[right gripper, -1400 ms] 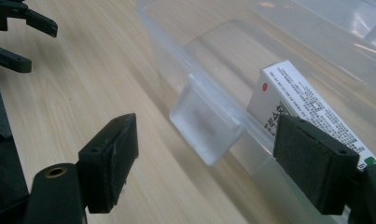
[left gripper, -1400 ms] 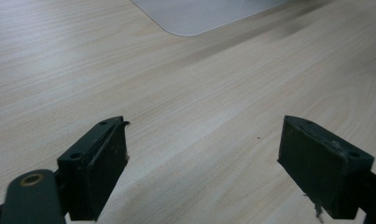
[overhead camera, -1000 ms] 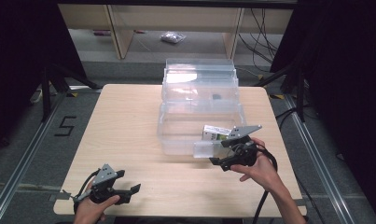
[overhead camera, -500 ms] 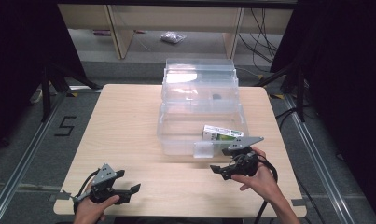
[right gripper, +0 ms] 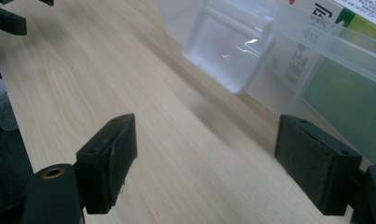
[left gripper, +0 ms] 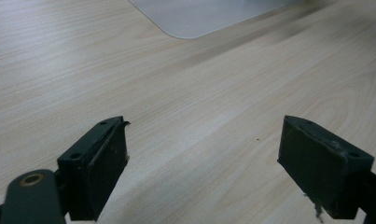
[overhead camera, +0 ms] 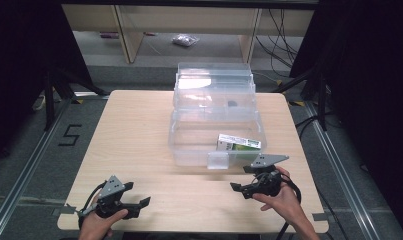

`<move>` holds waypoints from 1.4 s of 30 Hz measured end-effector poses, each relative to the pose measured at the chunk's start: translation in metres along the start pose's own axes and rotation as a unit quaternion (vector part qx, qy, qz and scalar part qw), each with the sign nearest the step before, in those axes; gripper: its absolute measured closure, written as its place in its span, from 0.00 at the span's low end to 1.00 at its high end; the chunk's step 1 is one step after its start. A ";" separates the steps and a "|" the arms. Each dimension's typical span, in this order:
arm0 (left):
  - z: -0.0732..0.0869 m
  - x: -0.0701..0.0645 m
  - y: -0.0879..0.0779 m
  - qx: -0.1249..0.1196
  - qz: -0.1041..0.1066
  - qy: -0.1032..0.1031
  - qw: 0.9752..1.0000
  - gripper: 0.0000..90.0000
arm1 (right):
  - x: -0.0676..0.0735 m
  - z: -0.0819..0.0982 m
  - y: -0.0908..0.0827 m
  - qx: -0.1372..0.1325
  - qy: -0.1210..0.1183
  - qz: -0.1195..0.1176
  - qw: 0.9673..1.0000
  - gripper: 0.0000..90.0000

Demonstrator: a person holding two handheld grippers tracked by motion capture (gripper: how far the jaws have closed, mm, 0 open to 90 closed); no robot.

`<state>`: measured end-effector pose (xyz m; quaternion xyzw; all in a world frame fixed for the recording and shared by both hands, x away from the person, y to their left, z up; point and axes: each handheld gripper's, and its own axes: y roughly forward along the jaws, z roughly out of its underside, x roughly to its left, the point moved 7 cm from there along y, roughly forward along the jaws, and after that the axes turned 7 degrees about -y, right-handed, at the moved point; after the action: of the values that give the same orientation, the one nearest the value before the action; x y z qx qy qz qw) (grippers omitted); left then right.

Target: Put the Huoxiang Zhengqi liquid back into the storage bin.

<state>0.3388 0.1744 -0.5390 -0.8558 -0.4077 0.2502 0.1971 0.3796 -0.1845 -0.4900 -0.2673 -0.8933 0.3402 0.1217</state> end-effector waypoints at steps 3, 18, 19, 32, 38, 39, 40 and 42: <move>0.000 0.000 0.000 0.000 0.000 0.000 1.000 0.17 | -0.001 0.002 -0.002 -0.004 0.003 0.008 1.000 0.24; -0.001 -0.001 0.000 -0.004 -0.002 -0.002 1.000 0.17 | 0.007 0.016 0.001 0.002 0.012 0.005 1.000 0.22; -0.001 -0.001 0.000 -0.004 -0.002 -0.002 1.000 0.17 | 0.007 0.016 0.001 0.002 0.012 0.005 1.000 0.22; -0.001 -0.001 0.000 -0.004 -0.001 -0.002 1.000 0.17 | 0.013 0.032 0.003 0.016 0.016 0.009 1.000 0.19; -0.001 -0.001 0.000 -0.004 -0.001 -0.002 1.000 0.17 | 0.013 0.038 0.001 0.018 0.005 0.017 1.000 0.18; -0.001 -0.001 0.000 -0.004 -0.001 -0.002 1.000 0.17 | 0.013 0.039 0.001 0.020 0.002 0.017 1.000 0.18; -0.001 -0.001 0.000 -0.004 -0.001 -0.002 1.000 0.17 | 0.013 0.039 0.001 0.020 0.002 0.017 1.000 0.18; -0.001 -0.001 0.000 -0.004 -0.001 -0.002 1.000 0.17 | 0.014 0.043 0.001 0.026 0.001 0.019 0.999 0.18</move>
<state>0.3388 0.1738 -0.5383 -0.8557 -0.4097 0.2505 0.1927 0.3515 -0.1991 -0.5220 -0.2818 -0.8787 0.3652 0.1227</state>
